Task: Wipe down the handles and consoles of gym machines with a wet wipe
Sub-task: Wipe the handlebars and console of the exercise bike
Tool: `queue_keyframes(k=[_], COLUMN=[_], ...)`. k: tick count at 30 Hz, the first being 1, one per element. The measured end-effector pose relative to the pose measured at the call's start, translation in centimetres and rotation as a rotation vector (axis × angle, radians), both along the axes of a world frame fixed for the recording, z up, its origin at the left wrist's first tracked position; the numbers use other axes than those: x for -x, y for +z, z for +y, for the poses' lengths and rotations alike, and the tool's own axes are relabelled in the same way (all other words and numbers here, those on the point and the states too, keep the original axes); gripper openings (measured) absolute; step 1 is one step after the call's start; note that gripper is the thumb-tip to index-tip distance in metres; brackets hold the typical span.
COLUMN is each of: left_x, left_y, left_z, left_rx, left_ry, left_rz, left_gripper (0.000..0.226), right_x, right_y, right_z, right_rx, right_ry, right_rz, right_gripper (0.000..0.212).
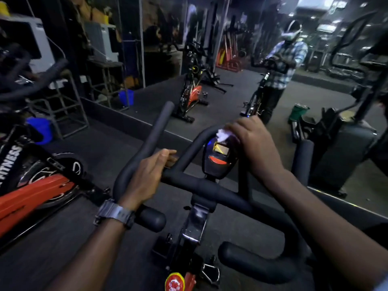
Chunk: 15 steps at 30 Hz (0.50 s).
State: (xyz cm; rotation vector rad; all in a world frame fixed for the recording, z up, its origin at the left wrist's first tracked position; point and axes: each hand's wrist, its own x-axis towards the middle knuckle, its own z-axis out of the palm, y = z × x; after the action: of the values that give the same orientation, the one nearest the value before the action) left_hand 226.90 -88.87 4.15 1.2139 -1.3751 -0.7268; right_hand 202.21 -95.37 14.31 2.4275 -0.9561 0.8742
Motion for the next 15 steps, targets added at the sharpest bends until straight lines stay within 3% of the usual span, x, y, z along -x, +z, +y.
queue_keyframes(k=[2, 5, 7, 9, 11, 15], left_x=[-0.1, -0.1, -0.2, -0.1, -0.1, -0.1], left_y=[0.0, 0.1, 0.1, 0.3, 0.3, 0.2], left_z=[0.0, 0.3, 0.6, 0.6, 0.5, 0.6], left_rx=[-0.001, 0.004, 0.001, 0.006, 0.012, 0.005], left_ry=[0.004, -0.015, -0.006, 0.004, 0.002, -0.011], left_rz=[0.002, -0.045, -0.081, -0.093, -0.089, -0.089], left_gripper=[0.068, 0.078, 0.075, 0.076, 0.082, 0.076], right_x=[-1.3, -0.3, 1.1, 1.4, 0.2, 0.5], right_y=[-2.1, -5.0, -3.5, -1.1, -0.5, -4.7], right_z=[1.1, 3.8, 2.3, 0.2, -0.5, 2.7], right_rx=[-0.106, 0.010, 0.093, 0.148, 0.081, 0.026], right_ry=[0.081, 0.378, 0.388, 0.210, 0.143, 0.437], right_rz=[0.062, 0.435, 0.362, 0.131, 0.008, 0.366], right_gripper=[0.018, 0.029, 0.034, 0.033, 0.029, 0.035])
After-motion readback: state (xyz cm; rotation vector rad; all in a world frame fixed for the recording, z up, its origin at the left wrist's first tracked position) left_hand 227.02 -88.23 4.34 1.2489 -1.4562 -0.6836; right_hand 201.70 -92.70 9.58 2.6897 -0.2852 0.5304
